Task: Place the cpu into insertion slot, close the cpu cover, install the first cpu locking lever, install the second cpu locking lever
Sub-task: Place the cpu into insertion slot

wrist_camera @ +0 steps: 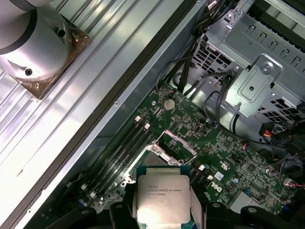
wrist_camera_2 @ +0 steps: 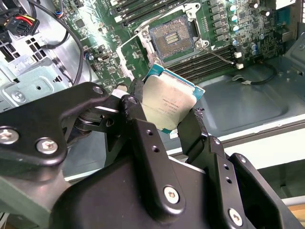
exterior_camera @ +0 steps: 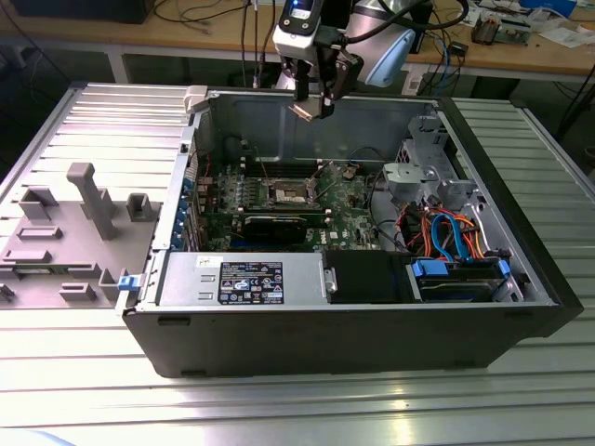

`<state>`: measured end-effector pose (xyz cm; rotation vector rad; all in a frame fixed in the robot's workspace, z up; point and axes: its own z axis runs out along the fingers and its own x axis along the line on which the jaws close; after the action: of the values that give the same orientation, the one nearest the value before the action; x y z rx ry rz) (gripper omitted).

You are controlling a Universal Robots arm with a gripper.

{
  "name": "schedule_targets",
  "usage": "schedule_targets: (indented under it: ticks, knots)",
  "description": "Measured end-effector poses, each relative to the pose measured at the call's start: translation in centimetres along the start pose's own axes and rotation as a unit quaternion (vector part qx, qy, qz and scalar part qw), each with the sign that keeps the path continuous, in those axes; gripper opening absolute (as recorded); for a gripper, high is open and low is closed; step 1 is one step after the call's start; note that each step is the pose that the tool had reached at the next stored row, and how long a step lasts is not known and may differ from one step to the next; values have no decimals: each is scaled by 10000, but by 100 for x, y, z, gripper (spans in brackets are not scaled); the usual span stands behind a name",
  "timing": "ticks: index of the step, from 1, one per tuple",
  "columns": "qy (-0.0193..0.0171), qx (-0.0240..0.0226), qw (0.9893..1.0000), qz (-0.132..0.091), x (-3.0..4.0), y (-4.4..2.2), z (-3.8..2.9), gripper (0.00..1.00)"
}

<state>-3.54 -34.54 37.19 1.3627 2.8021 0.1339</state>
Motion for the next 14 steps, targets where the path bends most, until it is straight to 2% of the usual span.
schedule_targets:
  ticks: [3, 9, 14]
  knots:
    - [-2, 0, 10000, 25, 0, 0, 1, 53]
    - [-29, -6, 9995, 327, 0, -1, 10, 53]
    - [-32, -6, 9993, 364, 1, -2, 12, 53]
